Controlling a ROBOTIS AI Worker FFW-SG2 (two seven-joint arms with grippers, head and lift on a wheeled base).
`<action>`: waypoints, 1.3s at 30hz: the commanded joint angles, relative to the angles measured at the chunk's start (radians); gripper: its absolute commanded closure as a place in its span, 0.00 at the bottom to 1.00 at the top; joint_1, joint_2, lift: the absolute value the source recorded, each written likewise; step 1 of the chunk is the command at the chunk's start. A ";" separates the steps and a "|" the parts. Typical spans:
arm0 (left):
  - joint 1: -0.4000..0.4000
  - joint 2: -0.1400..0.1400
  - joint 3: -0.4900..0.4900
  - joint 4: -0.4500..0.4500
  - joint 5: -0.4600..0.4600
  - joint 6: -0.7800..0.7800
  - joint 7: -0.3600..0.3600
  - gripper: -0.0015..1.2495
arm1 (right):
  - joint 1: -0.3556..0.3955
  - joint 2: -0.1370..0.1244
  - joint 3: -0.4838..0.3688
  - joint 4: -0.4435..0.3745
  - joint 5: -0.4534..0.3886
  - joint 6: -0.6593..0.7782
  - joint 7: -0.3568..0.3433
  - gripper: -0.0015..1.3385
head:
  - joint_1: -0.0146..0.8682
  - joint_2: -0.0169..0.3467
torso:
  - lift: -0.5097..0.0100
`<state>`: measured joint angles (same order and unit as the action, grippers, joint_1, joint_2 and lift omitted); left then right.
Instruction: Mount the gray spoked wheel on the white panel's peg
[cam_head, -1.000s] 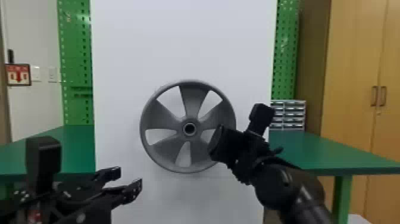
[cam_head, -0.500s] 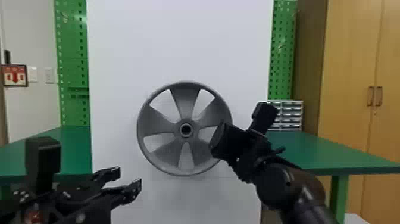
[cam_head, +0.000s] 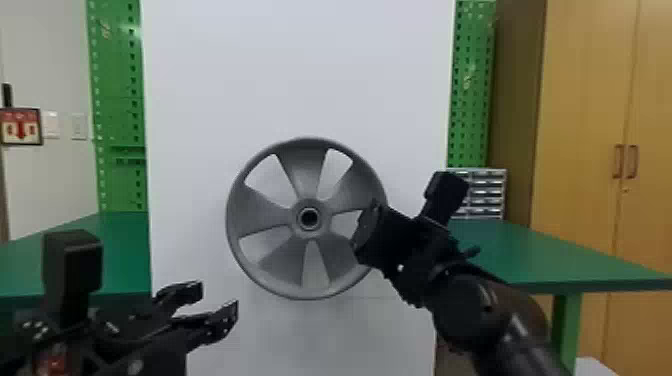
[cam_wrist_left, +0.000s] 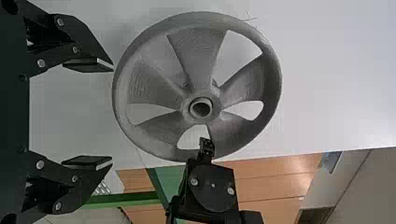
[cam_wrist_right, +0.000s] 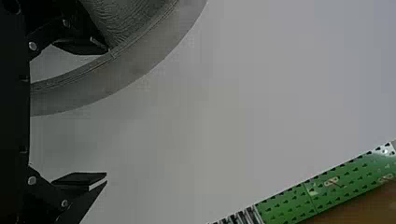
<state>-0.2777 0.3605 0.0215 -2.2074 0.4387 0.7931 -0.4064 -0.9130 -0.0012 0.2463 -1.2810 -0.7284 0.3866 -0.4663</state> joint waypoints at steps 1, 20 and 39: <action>0.000 0.000 0.000 0.000 0.000 0.000 0.000 0.43 | 0.002 0.000 -0.001 0.000 0.007 0.000 0.009 0.06 | 0.15 0.03 | 0.15; 0.000 0.000 0.002 0.000 0.000 0.000 0.000 0.43 | 0.020 0.002 0.004 -0.026 -0.011 -0.002 0.012 0.00 | 0.15 0.03 | 0.15; 0.012 -0.008 0.023 -0.002 0.011 -0.002 0.000 0.43 | 0.197 -0.003 0.090 -0.258 0.047 -0.008 -0.008 0.00 | 0.15 0.03 | 0.15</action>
<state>-0.2704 0.3567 0.0375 -2.2074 0.4484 0.7921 -0.4064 -0.7554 -0.0003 0.3063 -1.5020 -0.7044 0.3872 -0.4754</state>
